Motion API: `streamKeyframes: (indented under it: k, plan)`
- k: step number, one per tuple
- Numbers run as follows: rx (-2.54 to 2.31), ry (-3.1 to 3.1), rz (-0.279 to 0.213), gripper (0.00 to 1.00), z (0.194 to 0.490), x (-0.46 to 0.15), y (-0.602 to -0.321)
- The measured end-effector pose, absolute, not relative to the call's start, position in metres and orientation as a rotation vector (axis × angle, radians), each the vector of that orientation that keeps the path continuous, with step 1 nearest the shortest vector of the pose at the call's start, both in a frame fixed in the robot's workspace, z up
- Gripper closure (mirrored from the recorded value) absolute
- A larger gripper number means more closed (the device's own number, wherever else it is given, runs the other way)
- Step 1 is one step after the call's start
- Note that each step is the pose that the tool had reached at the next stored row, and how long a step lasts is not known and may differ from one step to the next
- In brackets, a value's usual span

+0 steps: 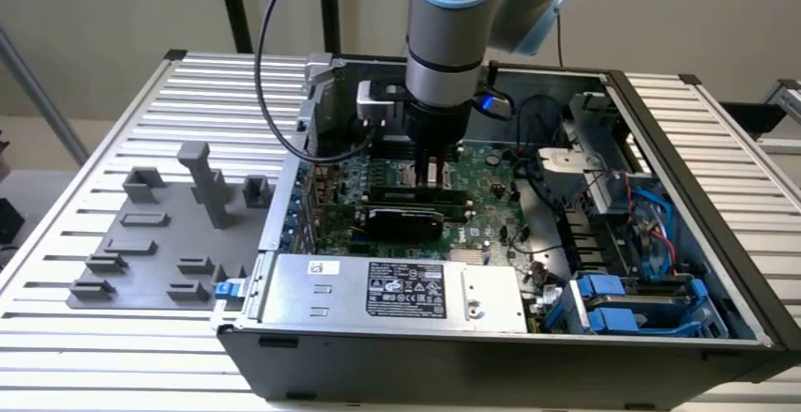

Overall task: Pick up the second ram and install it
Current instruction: 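Insert the second ram into the second slot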

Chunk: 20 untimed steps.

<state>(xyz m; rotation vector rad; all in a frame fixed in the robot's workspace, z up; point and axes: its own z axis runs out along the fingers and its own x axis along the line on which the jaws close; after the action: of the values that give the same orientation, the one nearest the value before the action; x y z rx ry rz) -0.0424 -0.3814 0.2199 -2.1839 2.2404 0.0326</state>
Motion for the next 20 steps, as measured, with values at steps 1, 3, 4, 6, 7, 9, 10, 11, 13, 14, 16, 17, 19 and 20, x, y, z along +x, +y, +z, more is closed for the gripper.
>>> streamKeyframes:
  k: [1, 3, 4, 6, 7, 9, 10, 11, 13, 14, 16, 17, 19, 20]
  plan:
    - [-2.184, 2.24, 0.033, 1.0, 0.22, -0.042, -0.381]
    - [-2.184, 2.24, 0.033, 1.0, 0.219, -0.042, -0.381]
    - [-2.184, 2.24, 0.033, 1.0, 0.219, -0.042, -0.381]
    - [-2.184, 2.241, 0.033, 1.0, 0.219, -0.042, -0.381]
    - [-2.184, 2.241, 0.033, 0.0, 0.219, -0.042, -0.381]
    - [-2.184, 2.24, 0.033, 0.0, 0.219, -0.042, -0.381]
    - [-2.184, 2.24, 0.033, 0.0, 0.22, -0.042, -0.381]
    - [-2.184, 2.24, 0.033, 0.0, 0.222, -0.042, -0.381]
    - [-2.184, 2.24, 0.033, 0.0, 0.228, -0.042, -0.381]
    - [-2.184, 2.241, 0.033, 0.0, 0.231, -0.042, -0.381]
    - [-2.184, 2.241, 0.033, 0.0, 0.237, -0.042, -0.381]
    - [-2.184, 2.24, 0.033, 0.0, 0.24, -0.042, -0.381]
    - [-2.184, 2.24, 0.033, 1.0, 0.243, -0.042, -0.381]
    - [-2.184, 2.24, 0.033, 1.0, 0.244, -0.042, -0.381]
